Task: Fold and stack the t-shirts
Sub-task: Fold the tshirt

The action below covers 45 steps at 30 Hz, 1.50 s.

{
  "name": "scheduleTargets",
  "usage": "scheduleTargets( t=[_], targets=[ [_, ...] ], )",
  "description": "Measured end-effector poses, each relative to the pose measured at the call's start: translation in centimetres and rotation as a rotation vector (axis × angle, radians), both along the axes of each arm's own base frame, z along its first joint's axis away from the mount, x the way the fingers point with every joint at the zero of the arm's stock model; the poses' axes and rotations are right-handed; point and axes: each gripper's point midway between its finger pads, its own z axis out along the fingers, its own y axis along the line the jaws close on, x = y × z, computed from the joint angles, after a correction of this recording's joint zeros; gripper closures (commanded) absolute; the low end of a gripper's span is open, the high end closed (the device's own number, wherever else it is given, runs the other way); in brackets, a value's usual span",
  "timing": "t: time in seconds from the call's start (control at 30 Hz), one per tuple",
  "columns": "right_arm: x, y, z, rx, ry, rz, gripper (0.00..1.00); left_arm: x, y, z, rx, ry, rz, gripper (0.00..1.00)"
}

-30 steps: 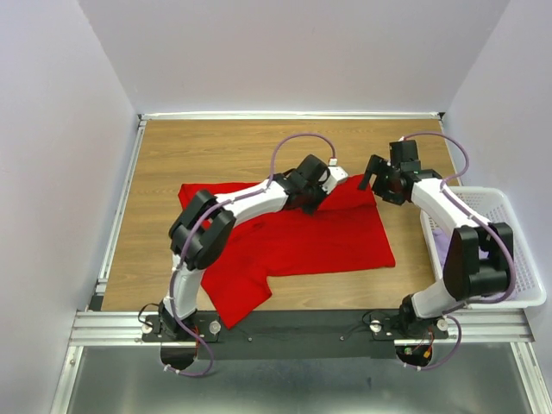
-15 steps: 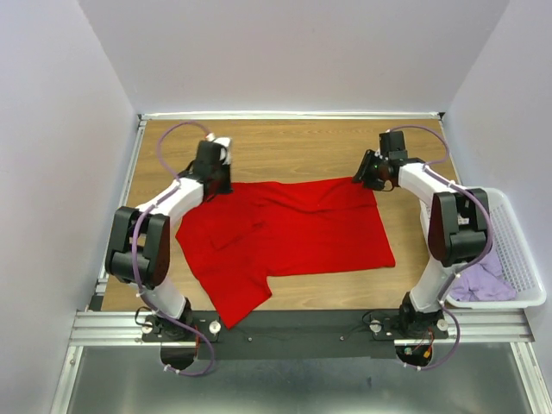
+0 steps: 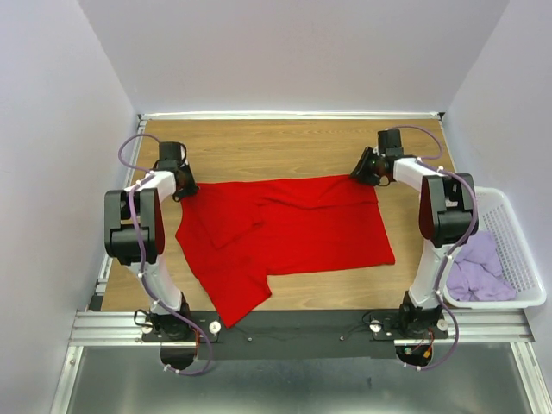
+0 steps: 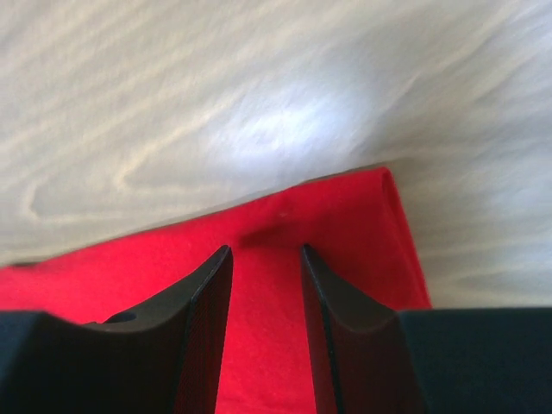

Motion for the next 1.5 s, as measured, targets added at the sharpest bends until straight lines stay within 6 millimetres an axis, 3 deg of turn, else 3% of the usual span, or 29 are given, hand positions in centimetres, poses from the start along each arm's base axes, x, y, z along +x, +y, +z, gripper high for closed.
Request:
scheduleTargets(
  t=[0.17,0.37,0.63,0.73,0.83,0.93,1.07,1.17,1.3,1.4,1.5],
  targets=[
    [2.0,-2.3,0.0,0.032,-0.022,-0.073,0.54,1.8,1.4,-0.1,-0.016,-0.009,0.032,0.79],
    [4.7,-4.7,0.2,0.051,-0.054,-0.125,0.53,4.0,1.0,0.1,-0.053,-0.030,0.010,0.79],
    [5.6,-5.1,0.6,0.045,-0.073,-0.101,0.46,4.0,0.8,0.6,-0.065,-0.015,0.003,0.79],
    [5.3,-4.6,1.0,0.042,-0.077,-0.077,0.39,3.6,0.8,1.9,-0.060,-0.020,-0.002,0.79],
    [4.3,-4.0,1.8,0.035,-0.081,-0.055,0.32,3.3,0.6,5.0,-0.042,-0.072,-0.011,0.79],
    [2.5,-2.1,3.5,0.028,-0.089,-0.005,0.31,2.3,0.0,8.7,-0.014,-0.152,-0.024,0.79],
    [0.3,2.4,6.6,0.030,-0.141,0.104,0.31,0.4,-1.3,10.3,-0.001,-0.186,-0.050,0.79],
    [-1.4,7.1,8.5,0.059,-0.174,0.212,0.34,-2.8,-4.0,8.4,-0.002,-0.129,-0.105,0.79],
    [-4.6,14.0,8.6,0.108,-0.162,0.373,0.39,-7.1,-8.2,5.2,-0.036,-0.031,-0.198,0.79],
    [-7.1,19.3,7.2,0.145,-0.123,0.477,0.44,-9.0,-8.6,3.5,-0.057,0.019,-0.193,0.79],
    [-8.7,23.0,5.6,0.170,-0.092,0.536,0.47,-10.1,-8.3,2.3,-0.068,0.056,-0.170,0.79]
  ],
)
